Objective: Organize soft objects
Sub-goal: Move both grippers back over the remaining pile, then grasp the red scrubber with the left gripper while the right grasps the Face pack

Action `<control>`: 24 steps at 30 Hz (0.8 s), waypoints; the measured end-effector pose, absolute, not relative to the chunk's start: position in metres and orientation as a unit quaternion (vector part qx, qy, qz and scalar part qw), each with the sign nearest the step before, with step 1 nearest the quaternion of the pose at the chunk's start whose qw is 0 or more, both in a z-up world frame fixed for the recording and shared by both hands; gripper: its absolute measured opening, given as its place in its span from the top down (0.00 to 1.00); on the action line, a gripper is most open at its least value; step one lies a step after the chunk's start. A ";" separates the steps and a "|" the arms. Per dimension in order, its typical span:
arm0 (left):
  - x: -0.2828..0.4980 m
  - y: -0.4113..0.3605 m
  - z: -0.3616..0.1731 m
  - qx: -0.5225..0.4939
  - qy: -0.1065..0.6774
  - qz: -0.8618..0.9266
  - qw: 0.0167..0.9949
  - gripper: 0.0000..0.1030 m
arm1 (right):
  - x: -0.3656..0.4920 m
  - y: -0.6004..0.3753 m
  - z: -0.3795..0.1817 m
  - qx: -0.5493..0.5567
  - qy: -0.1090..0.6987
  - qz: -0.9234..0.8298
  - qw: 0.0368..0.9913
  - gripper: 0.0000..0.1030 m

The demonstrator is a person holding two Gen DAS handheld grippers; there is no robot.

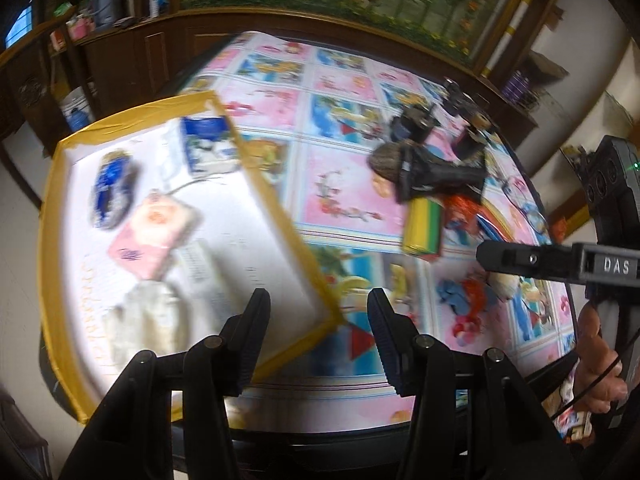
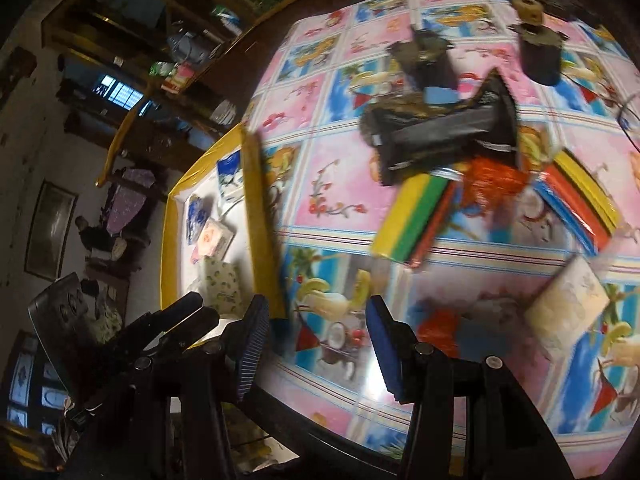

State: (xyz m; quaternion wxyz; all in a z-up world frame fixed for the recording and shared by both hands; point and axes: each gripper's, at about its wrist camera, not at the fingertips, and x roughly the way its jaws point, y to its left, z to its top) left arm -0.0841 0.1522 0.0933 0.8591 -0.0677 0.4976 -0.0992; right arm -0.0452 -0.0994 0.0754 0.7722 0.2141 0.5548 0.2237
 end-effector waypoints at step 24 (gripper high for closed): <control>-0.055 -0.035 0.027 0.064 0.554 -0.224 0.799 0.44 | -0.091 -0.274 0.055 0.300 0.552 0.103 0.771 0.48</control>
